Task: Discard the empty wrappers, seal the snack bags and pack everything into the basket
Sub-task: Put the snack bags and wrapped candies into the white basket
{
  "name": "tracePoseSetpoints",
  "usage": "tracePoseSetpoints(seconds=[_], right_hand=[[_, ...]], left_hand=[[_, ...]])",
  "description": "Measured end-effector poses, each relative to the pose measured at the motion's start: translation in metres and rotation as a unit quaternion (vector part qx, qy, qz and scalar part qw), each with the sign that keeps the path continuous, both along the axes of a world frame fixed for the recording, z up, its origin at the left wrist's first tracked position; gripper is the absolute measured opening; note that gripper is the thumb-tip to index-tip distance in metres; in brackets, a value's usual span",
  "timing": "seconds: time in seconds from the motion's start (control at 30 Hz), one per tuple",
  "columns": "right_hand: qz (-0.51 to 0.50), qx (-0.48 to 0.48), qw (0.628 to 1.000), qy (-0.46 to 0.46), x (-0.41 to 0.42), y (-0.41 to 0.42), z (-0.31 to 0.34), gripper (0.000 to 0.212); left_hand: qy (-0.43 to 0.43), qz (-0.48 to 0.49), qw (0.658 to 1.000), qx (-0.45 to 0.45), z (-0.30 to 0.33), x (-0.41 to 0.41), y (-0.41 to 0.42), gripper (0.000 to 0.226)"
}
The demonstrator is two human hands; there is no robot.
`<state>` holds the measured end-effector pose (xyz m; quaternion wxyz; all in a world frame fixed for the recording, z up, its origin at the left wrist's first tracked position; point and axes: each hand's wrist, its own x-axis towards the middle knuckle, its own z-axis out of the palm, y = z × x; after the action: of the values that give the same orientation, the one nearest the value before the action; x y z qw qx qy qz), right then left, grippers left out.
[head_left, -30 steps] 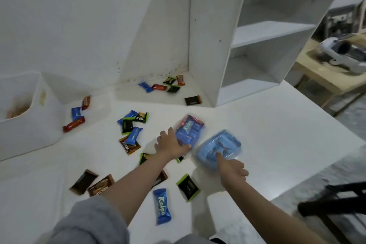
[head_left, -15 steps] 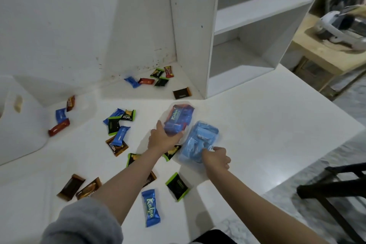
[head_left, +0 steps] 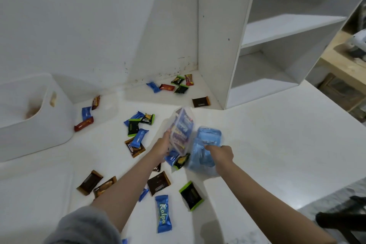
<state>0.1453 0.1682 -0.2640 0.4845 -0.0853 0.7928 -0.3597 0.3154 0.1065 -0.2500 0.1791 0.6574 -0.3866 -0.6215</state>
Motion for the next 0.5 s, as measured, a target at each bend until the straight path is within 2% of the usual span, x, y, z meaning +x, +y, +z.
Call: tracePoseSetpoints(seconds=[0.07,0.1,0.17,0.23,0.3,0.37,0.5], right_hand=[[0.023,-0.012,1.0,0.011,0.005,-0.002,0.005,0.062],[0.031,-0.015,0.999,0.014,0.007,-0.004,0.007,0.06],[0.048,-0.018,0.998,0.021,0.01,-0.008,0.009,0.059],[0.05,-0.017,0.998,0.03,0.012,-0.01,0.015,0.067],[0.06,-0.041,0.997,0.033,0.014,-0.016,0.022,0.078],[0.082,-0.072,0.993,0.035,0.02,-0.027,0.029,0.084],[0.092,-0.136,0.985,0.048,0.033,-0.053,0.046,0.08]], left_hand=[[-0.081,0.033,0.995,-0.038,-0.001,0.01,-0.003,0.064],[-0.106,0.05,0.99,-0.076,-0.002,0.016,-0.005,0.056],[-0.124,0.05,0.978,-0.161,0.003,0.024,-0.01,0.035],[-0.128,0.028,0.969,-0.209,0.007,0.03,-0.015,0.032],[-0.131,0.029,0.968,-0.213,0.012,0.035,-0.019,0.032],[-0.122,0.036,0.973,-0.192,0.01,0.038,-0.024,0.022],[-0.122,0.035,0.976,-0.178,0.005,0.041,-0.033,0.03]])
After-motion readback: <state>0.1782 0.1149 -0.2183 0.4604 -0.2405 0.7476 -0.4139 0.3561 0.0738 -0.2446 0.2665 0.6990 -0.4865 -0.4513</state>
